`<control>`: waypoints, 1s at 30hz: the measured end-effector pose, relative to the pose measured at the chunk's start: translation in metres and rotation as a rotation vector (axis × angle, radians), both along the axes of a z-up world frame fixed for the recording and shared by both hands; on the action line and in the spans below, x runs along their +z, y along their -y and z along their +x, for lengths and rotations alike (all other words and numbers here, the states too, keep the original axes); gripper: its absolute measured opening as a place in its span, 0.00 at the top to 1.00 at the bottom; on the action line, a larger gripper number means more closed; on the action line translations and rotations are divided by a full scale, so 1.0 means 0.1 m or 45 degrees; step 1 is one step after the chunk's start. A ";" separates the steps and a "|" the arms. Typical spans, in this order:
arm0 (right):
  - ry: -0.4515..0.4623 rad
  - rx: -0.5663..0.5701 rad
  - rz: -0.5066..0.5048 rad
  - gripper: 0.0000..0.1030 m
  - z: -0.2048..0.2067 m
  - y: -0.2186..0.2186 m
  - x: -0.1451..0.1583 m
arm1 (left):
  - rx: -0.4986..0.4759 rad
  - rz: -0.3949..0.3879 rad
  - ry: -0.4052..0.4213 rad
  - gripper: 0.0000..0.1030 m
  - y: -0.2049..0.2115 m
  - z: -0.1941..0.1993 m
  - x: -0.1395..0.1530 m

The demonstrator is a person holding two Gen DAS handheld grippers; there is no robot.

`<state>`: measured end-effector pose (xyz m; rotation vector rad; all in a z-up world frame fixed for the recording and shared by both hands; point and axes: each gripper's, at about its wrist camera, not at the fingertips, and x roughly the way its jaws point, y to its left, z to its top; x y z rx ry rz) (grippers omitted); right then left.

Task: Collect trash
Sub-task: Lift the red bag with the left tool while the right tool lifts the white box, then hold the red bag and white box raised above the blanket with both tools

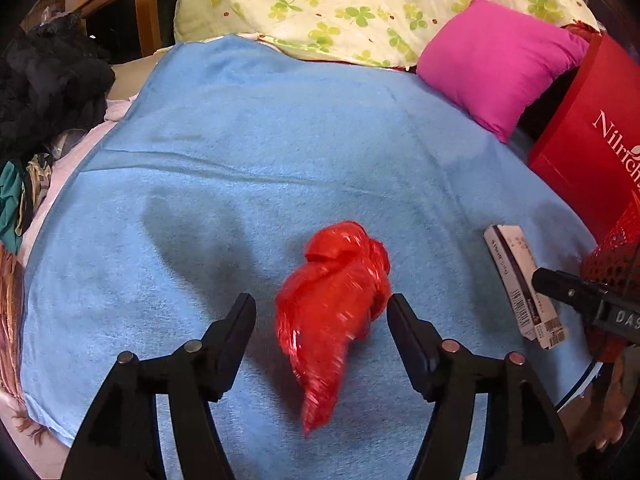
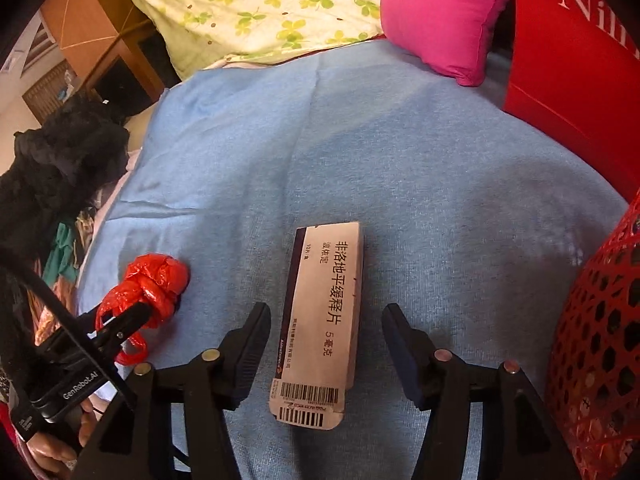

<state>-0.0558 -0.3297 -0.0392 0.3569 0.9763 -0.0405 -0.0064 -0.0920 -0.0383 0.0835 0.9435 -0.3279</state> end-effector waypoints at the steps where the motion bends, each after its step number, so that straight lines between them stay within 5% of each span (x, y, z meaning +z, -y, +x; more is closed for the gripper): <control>1: 0.002 0.009 0.001 0.40 0.00 0.00 0.00 | -0.003 0.002 -0.009 0.33 -0.01 0.00 -0.01; 12: -0.067 0.012 -0.093 0.42 0.08 -0.14 -0.16 | -0.013 -0.039 -0.026 0.33 -0.10 -0.01 -0.07; 15: -0.072 0.032 -0.132 0.56 0.10 -0.16 -0.20 | -0.016 -0.031 -0.024 0.33 -0.06 0.02 -0.10; 16: -0.059 0.037 -0.141 0.57 0.10 -0.17 -0.18 | -0.015 -0.033 -0.018 0.35 -0.04 0.03 -0.10; 18: -0.044 0.047 -0.142 0.58 0.09 -0.20 -0.16 | -0.021 -0.052 -0.019 0.57 -0.02 0.03 -0.11; 20: -0.018 0.052 -0.143 0.58 0.06 -0.21 -0.11 | -0.034 -0.069 -0.029 0.66 0.01 0.04 -0.12; 30: 0.151 0.041 -0.115 0.58 -0.09 -0.19 0.20 | -0.025 -0.113 0.147 0.70 0.08 -0.11 0.16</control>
